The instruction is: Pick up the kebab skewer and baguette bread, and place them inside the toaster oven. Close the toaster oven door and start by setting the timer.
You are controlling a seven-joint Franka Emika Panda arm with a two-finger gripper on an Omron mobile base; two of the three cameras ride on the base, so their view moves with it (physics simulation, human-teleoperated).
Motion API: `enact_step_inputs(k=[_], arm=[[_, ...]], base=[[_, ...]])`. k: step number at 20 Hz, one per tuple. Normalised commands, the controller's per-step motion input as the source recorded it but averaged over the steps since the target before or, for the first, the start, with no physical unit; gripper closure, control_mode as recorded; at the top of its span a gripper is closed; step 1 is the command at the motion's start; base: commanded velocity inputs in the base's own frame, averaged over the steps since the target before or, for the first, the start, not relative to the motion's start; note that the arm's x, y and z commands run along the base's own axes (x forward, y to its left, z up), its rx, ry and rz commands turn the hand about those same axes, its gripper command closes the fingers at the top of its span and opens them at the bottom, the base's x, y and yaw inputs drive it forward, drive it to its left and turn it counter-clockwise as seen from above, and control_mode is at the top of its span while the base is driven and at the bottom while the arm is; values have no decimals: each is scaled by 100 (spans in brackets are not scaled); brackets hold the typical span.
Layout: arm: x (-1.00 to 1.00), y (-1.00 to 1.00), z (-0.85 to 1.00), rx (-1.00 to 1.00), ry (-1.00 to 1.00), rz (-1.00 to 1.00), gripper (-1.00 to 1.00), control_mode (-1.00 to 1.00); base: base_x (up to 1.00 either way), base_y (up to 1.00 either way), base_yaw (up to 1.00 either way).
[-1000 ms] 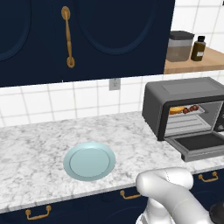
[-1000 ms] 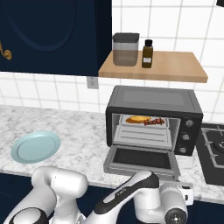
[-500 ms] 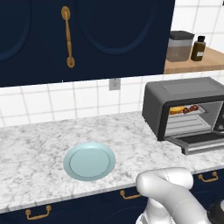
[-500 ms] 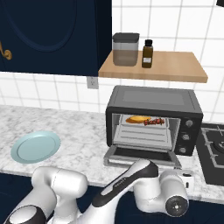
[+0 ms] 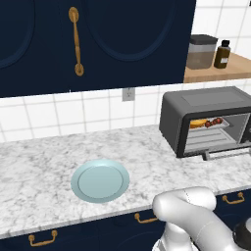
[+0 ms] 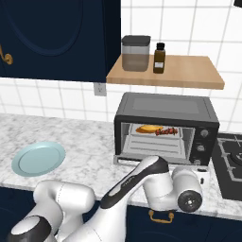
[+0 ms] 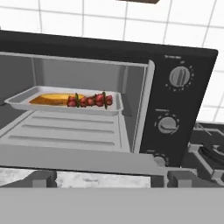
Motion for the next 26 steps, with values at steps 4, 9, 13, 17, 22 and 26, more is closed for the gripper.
enact_step_inputs(k=[4, 9, 13, 17, 22, 26], arm=[[46, 22, 45, 0, -5, 0, -100, -100], [42, 18, 17, 0, -1, 0, -100, -100], [38, 4, 1, 0, 0, 0, -100, -100], [34, 0, -3, 0, 0, 0, -100, -100], [37, 0, -5, 0, 0, 0, -100, -100], [27, 3, -13, 0, 0, 0, -100, -100]], base=[[0, 0, 0], [0, 0, 0], [0, 0, 0], [0, 0, 0], [0, 0, 0], [0, 0, 0]])
